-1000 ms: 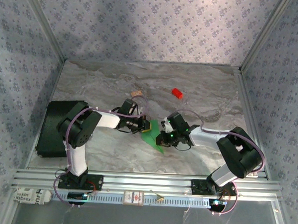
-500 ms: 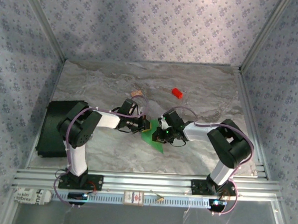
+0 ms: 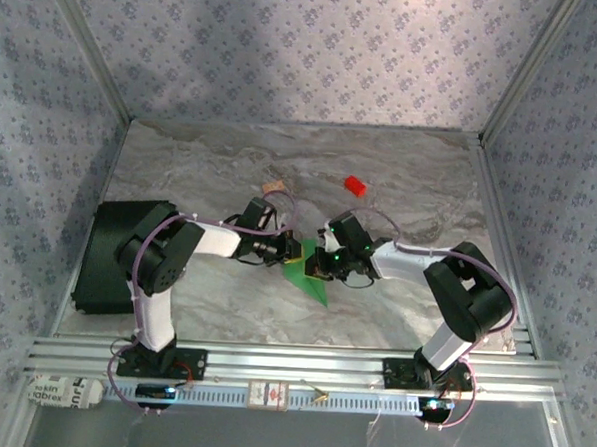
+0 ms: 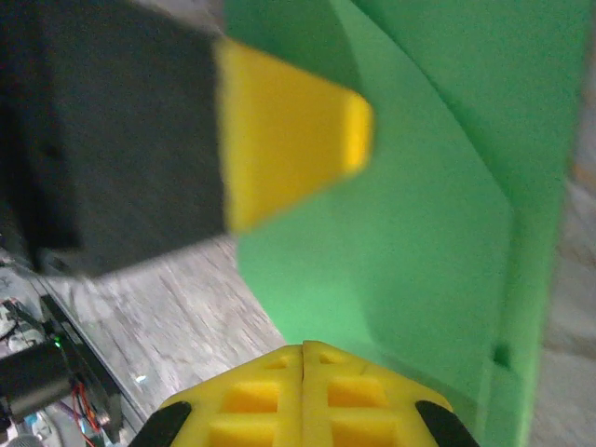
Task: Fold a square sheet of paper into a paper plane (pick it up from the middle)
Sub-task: Fourth fold the wing at the center of the table.
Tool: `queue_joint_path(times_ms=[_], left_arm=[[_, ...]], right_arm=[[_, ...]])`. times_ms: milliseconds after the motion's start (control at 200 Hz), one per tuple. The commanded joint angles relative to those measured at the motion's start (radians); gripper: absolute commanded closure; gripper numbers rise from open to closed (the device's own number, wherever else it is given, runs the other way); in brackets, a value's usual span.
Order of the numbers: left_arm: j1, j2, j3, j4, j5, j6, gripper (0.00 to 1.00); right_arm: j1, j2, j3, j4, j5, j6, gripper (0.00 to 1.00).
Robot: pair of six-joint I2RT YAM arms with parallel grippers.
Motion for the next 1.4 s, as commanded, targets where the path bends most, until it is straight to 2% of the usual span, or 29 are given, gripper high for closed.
queue_joint_path(times_ms=[0,235,615,815,1074,1394], left_arm=[[0.007,0.05,-0.03,-0.02,-0.055,-0.004,0.99],[0.007,0.046,-0.036,-0.023,-0.06,-0.003,0.99],[0.009,0.056,-0.031,-0.036,-0.062,0.003,0.99],[0.008,0.056,-0.03,-0.037,-0.063,0.003,0.99],[0.009,0.05,-0.03,-0.053,-0.069,0.009,0.99],[0.011,0.051,-0.031,-0.061,-0.072,0.009,0.99]], right_arm=[[0.001,0.066,0.049,-0.033,0.013,-0.009,0.97],[0.012,0.13,0.028,-0.03,0.04,0.005,0.97],[0.016,-0.029,-0.063,-0.032,0.007,-0.019,0.95],[0.014,-0.004,-0.134,-0.014,-0.004,-0.022,0.94],[0.003,-0.027,-0.287,0.166,-0.051,0.054,0.95],[-0.005,-0.137,-0.334,0.048,-0.045,-0.013,0.95]])
